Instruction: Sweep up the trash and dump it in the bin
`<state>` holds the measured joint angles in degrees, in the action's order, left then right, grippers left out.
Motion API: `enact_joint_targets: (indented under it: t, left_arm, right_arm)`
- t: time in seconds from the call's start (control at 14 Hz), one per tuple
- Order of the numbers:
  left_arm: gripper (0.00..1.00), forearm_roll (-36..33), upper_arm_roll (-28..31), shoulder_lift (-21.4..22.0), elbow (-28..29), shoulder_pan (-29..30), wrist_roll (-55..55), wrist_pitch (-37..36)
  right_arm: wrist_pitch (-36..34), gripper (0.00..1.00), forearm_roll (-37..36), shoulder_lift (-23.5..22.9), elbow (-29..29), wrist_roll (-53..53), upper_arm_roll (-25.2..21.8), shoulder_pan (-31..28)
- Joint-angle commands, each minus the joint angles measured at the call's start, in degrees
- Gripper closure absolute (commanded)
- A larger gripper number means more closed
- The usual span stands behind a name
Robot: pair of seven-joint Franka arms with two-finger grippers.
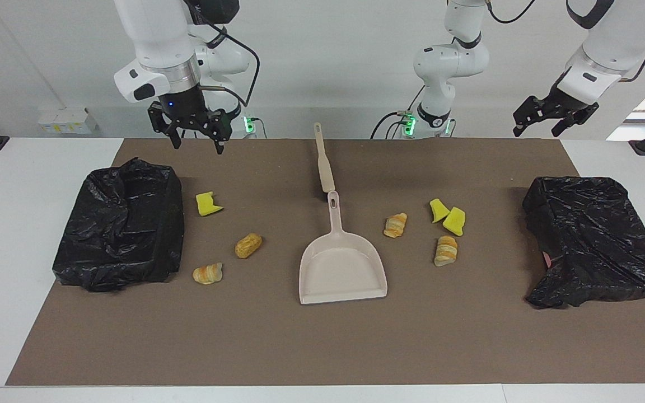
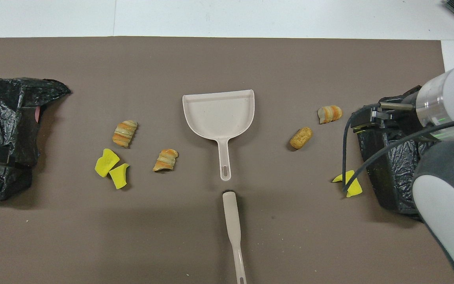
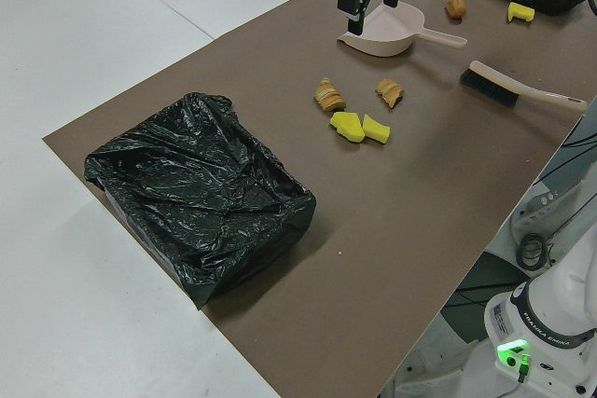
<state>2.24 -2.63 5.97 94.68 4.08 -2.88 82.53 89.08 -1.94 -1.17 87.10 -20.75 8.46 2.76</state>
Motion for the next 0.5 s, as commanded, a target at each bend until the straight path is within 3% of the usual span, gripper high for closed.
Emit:
enact_joint_targets:
  t: [0.0, 0.43]
  left_arm:
    - [0.00, -1.0, 0.0, 0.7, 0.2, 0.2, -1.2, -1.2]
    - [0.00, -1.0, 0.0, 0.8, 0.3, 0.3, -2.8, -0.8]
  right_arm:
    - [-0.7, 0.00, 1.1, 0.5, 0.9, 1.8, 0.3, -1.0]
    - [-0.7, 0.00, 1.1, 0.6, 1.1, 1.9, 0.3, -1.5]
